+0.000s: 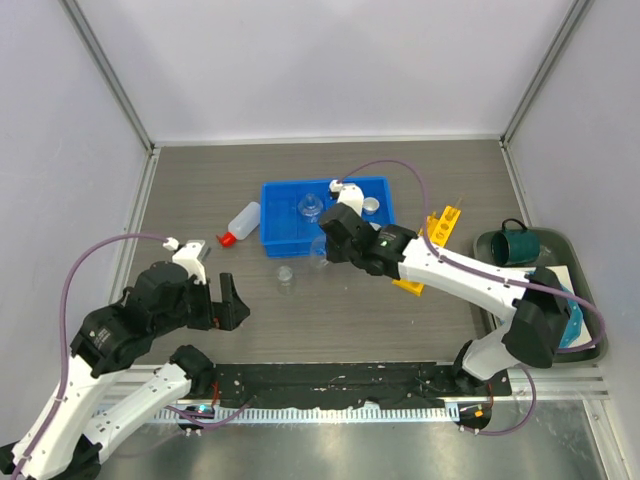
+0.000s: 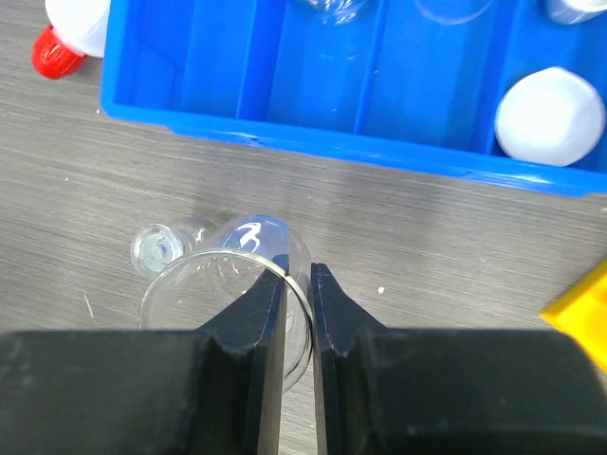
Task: Organize the chemistry lab equipment
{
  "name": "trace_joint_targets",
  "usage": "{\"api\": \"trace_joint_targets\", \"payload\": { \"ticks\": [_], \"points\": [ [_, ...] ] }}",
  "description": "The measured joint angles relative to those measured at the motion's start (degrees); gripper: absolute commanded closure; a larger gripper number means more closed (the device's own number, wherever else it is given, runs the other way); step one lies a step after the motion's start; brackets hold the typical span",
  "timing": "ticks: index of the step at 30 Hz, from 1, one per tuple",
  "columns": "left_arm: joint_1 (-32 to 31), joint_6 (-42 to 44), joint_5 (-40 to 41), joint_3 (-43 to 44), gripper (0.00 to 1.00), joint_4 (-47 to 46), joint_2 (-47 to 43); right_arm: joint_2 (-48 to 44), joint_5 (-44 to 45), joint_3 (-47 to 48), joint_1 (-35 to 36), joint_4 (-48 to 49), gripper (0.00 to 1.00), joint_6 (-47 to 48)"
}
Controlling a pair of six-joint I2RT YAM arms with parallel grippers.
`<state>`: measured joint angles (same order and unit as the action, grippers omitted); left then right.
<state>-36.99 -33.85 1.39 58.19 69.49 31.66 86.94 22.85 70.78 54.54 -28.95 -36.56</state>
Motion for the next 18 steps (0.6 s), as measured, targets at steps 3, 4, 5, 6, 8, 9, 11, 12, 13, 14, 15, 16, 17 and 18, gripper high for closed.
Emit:
{"api": "trace_joint_targets", "payload": {
  "ticks": [3, 4, 5, 6, 8, 9, 11, 12, 13, 14, 15, 16, 17, 18],
  "points": [
    [0.0, 0.0, -0.13, -0.28, 0.0, -0.63, 0.55, -1.11, 2.1, 2.73, -0.61, -3.19, 0.99, 1.86],
    [0.0, -0.02, -0.2, -0.37, 0.0, -0.74, 0.76, -0.74, 2.23, 3.72, -1.16, -3.58, 0.99, 2.34],
    [0.0, 0.0, -0.22, -0.39, 0.0, -0.74, 0.92, -0.22, 2.43, 4.98, -1.92, -4.02, 0.99, 2.95],
    [0.0, -0.02, -0.24, -0.42, 0.0, -0.83, 1.07, 0.46, 2.54, 6.29, -2.86, -4.46, 0.99, 3.52],
    [0.0, -0.02, -0.42, -0.42, 0.0, -1.07, 1.18, 2.23, 2.43, 8.87, -5.03, -4.94, 0.99, 4.57],
    [0.0, -0.02, -0.44, -0.42, 0.0, -1.11, 1.18, 3.43, 2.36, 10.25, -6.19, -5.09, 0.99, 4.98],
    [0.0, -0.02, -0.44, -0.42, 0.0, -1.09, 1.18, 6.08, 1.99, 13.05, -8.35, -5.49, 0.99, 5.73],
    [0.0, -0.02, -0.44, -0.42, 0.0, -1.09, 1.2, 7.37, 1.81, 14.27, -9.35, -5.51, 0.99, 6.1],
    [0.0, -0.02, -0.44, -0.42, 0.0, -1.09, 1.22, 8.81, 1.49, 15.67, -10.34, -5.64, 0.99, 6.32],
    [0.0, -0.02, -0.44, -0.42, 0.0, -1.09, 1.22, 10.23, 1.09, 16.96, -11.41, -5.73, 0.99, 6.51],
    [0.0, -0.02, -0.44, -0.42, 0.0, -1.09, 1.22, 11.58, 0.76, 18.05, -12.39, -5.79, 0.99, 6.58],
    [0.0, -0.02, -0.44, -0.42, 0.0, -1.09, 1.22, 12.79, 0.42, 19.06, -13.2, -5.92, 0.99, 6.67],
    [0.0, -0.02, -0.44, -0.42, 0.0, -1.09, 1.22, 13.73, 0.17, 19.78, -13.81, -6.08, 0.99, 6.71],
    [0.0, 0.0, -0.44, -0.42, 0.0, -1.09, 1.22, 14.93, -0.13, 20.83, -14.69, -6.34, 0.99, 6.73]
  ]
}}
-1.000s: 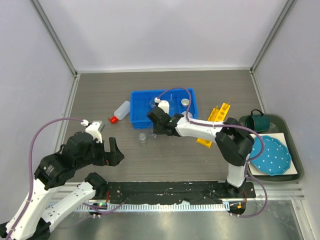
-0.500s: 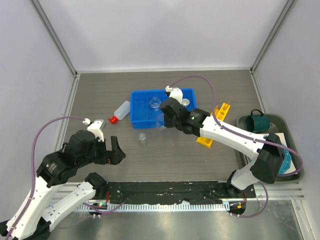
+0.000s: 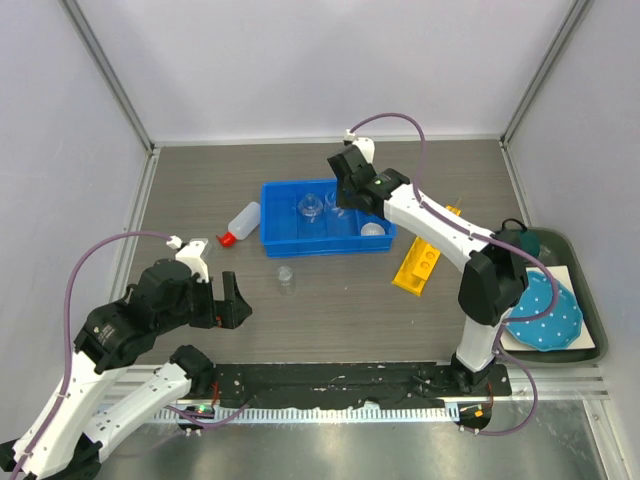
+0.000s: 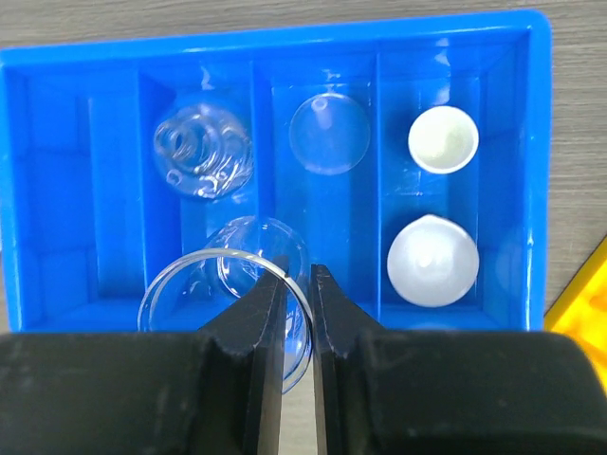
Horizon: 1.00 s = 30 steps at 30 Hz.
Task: Organize the chemistry lab equipment
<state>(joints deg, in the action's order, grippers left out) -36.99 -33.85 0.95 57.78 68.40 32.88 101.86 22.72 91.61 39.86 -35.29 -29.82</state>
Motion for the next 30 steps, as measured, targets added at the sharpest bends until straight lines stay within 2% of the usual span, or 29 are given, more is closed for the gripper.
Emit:
{"api": "trace_joint_targets", "payload": {
  "ticks": [6, 14, 23, 30],
  "points": [
    [0.0, -0.02, 0.02, 0.0, 0.0, 0.0, 0.0, 4.79, -0.96, 3.82, -2.47, -0.68, 0.99, 0.02],
    [0.0, 0.0, 0.02, 0.02, 0.0, 0.02, 0.0, 7.54, -1.84, 4.26, -2.97, -1.11, 0.99, 0.09],
    [0.0, -0.02, 0.02, 0.04, 0.0, 0.02, 0.0, 7.85, -4.28, 4.87, -2.62, -1.42, 0.99, 0.04],
    [0.0, -0.07, 0.02, 0.09, 0.0, 0.07, 0.0, 11.32, -4.66, 10.34, -0.04, -2.69, 0.99, 0.09]
  ]
}}
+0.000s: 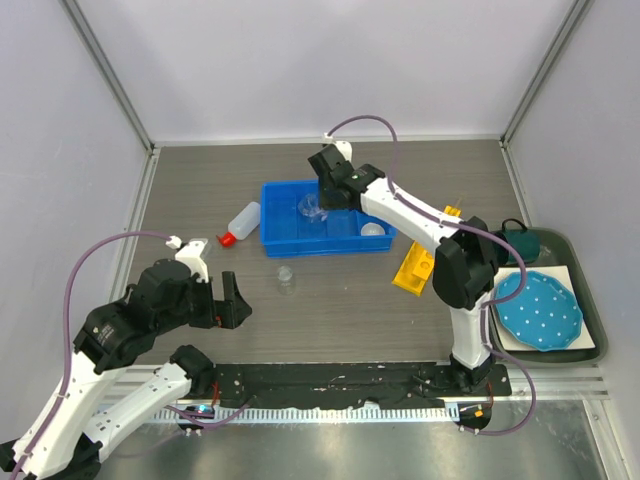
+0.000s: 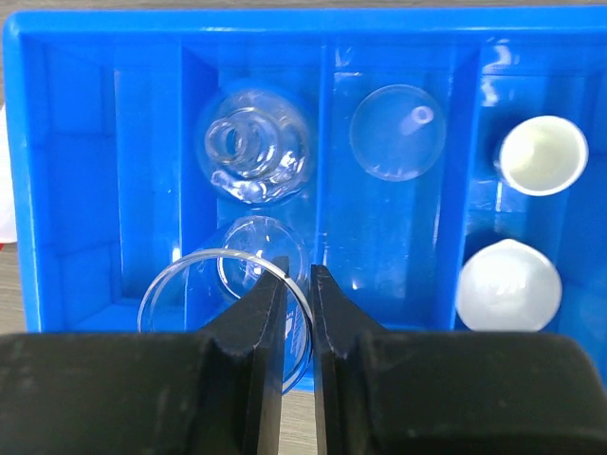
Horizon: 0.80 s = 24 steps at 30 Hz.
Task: Organize the chemistry lab equipment
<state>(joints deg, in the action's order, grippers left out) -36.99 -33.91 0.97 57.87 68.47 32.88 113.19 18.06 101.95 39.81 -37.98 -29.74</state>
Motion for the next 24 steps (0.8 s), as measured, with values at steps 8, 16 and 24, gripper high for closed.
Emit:
{"api": "trace_joint_targets", "payload": {
  "ticks": [8, 16, 24],
  "points": [
    [0.0, 0.0, 0.04, 0.94, 0.0, 0.92, -0.22, 4.63, -0.04, 1.4, 1.97, -1.09, 0.99, -0.11],
    [0.0, 0.0, 0.09, 0.94, 0.0, 1.75, -0.98, 7.54, -0.02, 1.77, 1.81, -1.09, 0.99, -0.15],
    [0.0, 0.02, 0.55, 0.94, 0.0, 2.14, -1.2, 10.71, -0.42, 3.56, 1.79, -0.96, 0.99, -0.44]
  ]
}}
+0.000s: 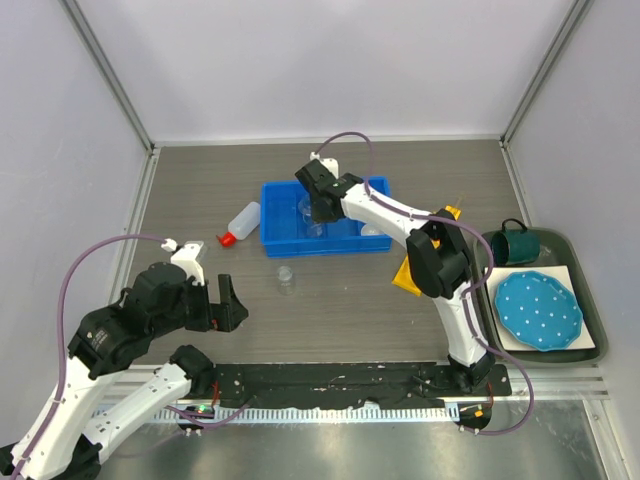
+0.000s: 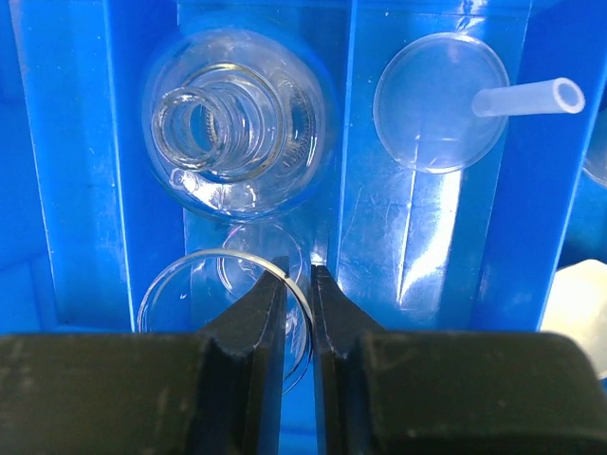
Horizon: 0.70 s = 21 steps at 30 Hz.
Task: Organize the chemistry lab equipment
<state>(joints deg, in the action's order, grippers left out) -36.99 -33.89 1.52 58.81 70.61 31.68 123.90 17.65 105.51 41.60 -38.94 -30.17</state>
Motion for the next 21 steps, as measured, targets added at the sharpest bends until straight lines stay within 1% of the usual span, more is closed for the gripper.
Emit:
{"api": "trace_joint_targets", "payload": {
  "ticks": [9, 14, 21],
  "points": [
    [0.0, 0.02, 0.22, 0.0, 0.0, 0.0, 0.0, 1.64, -0.42, 1.4, 0.15, -0.11, 0.98, -0.13],
    [0.0, 0.0, 0.37, 0.0, 0.0, 0.0, 0.0, 2.38, -0.44, 1.86, 0.31, -0.11, 0.83, -0.13],
    [0.0, 0.02, 0.39, 0.0, 0.0, 0.0, -0.22, 4.02, -0.39, 3.45, 0.46, -0.55, 0.69, -0.13]
  ]
}}
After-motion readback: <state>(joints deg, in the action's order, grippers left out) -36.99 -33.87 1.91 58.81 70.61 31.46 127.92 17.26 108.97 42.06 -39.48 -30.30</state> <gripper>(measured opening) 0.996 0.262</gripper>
